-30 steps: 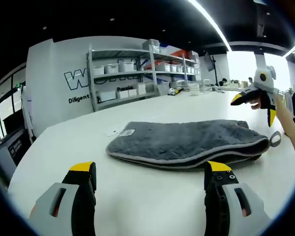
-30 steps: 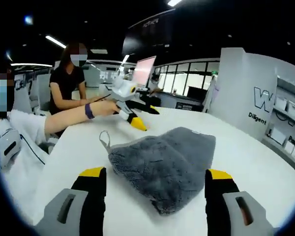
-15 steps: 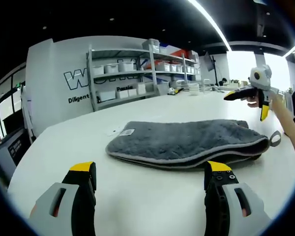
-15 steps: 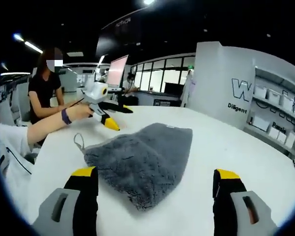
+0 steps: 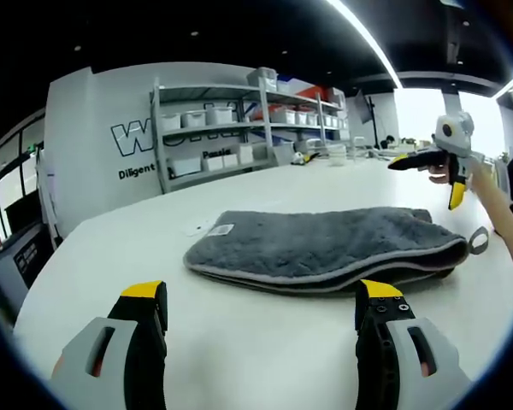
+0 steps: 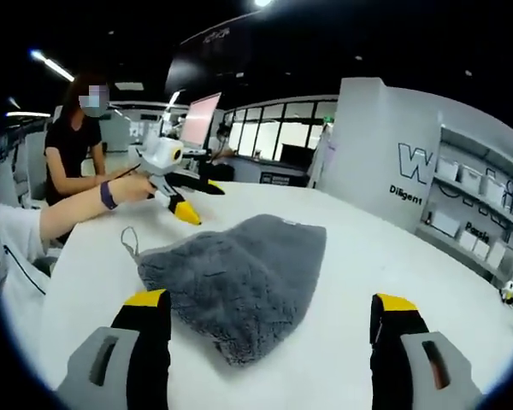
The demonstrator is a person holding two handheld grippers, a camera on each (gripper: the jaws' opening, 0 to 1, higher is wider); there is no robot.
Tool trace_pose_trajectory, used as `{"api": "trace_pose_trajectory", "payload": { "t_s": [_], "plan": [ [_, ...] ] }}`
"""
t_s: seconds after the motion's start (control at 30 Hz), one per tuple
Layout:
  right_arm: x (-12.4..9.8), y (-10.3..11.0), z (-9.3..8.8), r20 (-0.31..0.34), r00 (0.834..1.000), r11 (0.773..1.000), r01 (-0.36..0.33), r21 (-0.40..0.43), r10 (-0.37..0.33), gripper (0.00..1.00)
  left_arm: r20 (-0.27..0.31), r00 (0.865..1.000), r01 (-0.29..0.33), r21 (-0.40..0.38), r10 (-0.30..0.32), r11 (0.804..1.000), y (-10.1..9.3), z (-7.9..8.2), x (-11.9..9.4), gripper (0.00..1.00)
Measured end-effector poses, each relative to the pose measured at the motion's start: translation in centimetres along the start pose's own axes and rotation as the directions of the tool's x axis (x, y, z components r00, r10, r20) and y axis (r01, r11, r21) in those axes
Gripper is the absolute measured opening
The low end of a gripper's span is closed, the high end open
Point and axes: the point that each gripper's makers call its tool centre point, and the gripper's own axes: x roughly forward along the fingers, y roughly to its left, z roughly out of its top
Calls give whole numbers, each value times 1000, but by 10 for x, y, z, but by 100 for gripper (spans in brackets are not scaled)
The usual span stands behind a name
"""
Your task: Open the folded towel by lifting each exposed corner and separating the folded layers until the towel lies flat within the target outline without major curled edges
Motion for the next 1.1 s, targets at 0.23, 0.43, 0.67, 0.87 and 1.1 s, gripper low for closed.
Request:
{"api": "trace_pose_trajectory", "payload": {
  "t_s": [0.23, 0.43, 0.67, 0.87, 1.1],
  "plan": [
    [10, 24, 6, -9, 998, 987, -65, -145, 64, 99, 0, 1000, 1, -1, -1, 1000, 0, 0, 0, 90],
    [21, 46, 11, -16, 992, 965, -122, -233, 122, 95, 0, 1000, 1, 0, -1, 1000, 0, 0, 1, 90],
    [35, 74, 9, -51, 982, 922, -189, -337, 182, 86, -1, 1000, 2, -1, -2, 1000, 1, 0, 1, 90],
    [43, 94, 9, -58, 970, 887, -241, -394, 237, 75, 0, 1000, 4, -2, -4, 1000, 0, 0, 2, 90],
    [44, 106, 14, -27, 957, 861, -271, -431, 288, 58, -4, 1000, 4, 1, -4, 1000, 1, -1, 2, 90]
  ]
}}
